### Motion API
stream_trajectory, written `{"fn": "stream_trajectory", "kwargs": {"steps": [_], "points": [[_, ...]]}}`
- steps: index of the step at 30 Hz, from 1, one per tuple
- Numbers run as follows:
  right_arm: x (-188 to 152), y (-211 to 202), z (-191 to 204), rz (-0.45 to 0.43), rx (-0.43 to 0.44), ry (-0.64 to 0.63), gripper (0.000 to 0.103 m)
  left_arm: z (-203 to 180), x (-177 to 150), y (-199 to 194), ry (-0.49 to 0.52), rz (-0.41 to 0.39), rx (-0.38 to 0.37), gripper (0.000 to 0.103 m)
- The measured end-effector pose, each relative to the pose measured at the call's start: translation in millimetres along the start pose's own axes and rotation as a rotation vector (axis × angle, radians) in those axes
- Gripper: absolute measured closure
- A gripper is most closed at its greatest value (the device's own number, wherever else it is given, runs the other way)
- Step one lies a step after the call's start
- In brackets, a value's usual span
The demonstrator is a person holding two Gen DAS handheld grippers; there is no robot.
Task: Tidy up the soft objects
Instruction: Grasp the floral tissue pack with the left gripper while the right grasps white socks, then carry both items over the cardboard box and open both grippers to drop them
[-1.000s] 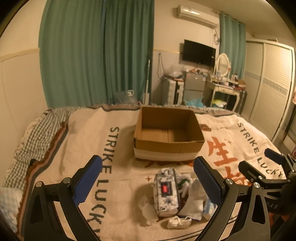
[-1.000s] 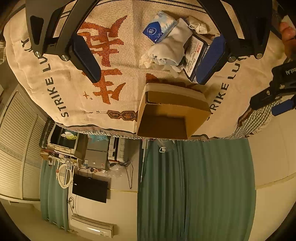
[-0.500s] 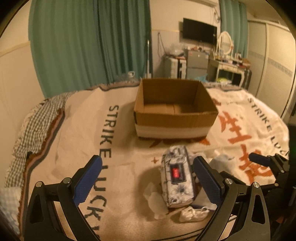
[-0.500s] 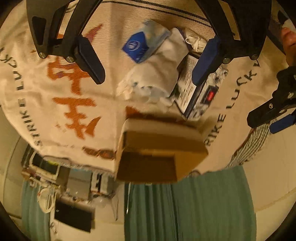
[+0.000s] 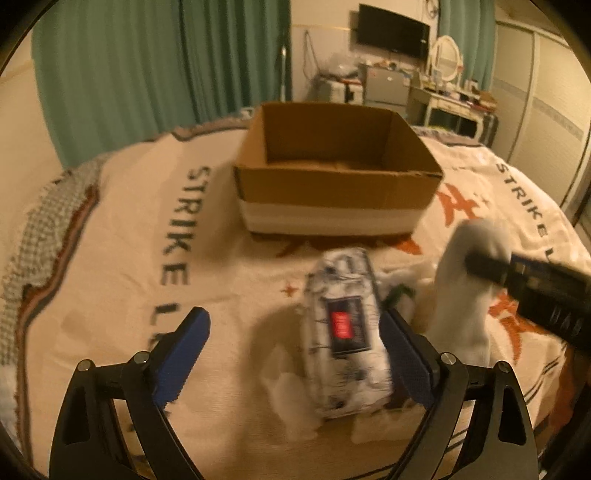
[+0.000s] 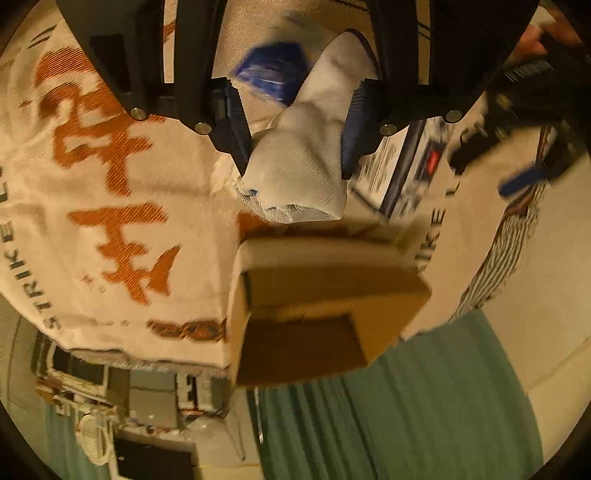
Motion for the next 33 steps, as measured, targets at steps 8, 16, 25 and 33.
{"fn": "stream_trajectory", "kwargs": {"steps": [8,16,25,33], "points": [[25.3,-9.6,-12.7,-0.05,-0.02,-0.007,0.058,-23.5,-19.0,35.9,0.109,0.123,0.005,0.042],[20.7,-10.6,-21.3,-0.035,-0.034,-0.009,0.058,-20.4,-14.5,28.9,0.094,0.099,-0.011,0.062],[50.1,-74.8,2.4,-0.149,-0.036,-0.046,0.059,-16.2,36.7,-51.4,0.118,-0.1,0.002,0.062],[107.9,-119.0,43.5,-0.257,-0.008,-0.135,0.06,-10.6,117.8,-96.8,0.127,-0.238,-0.026,0.062]]}}
Point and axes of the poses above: each gripper's, at about its wrist camera, not at the fingertips, and y roughly the way its jaws point, z to its left, x to its top, the point moved 9 cm from there along y, roughly the way its jaws point, and after that the axes turned 2 degrees about -y, right-handed, at the moved point
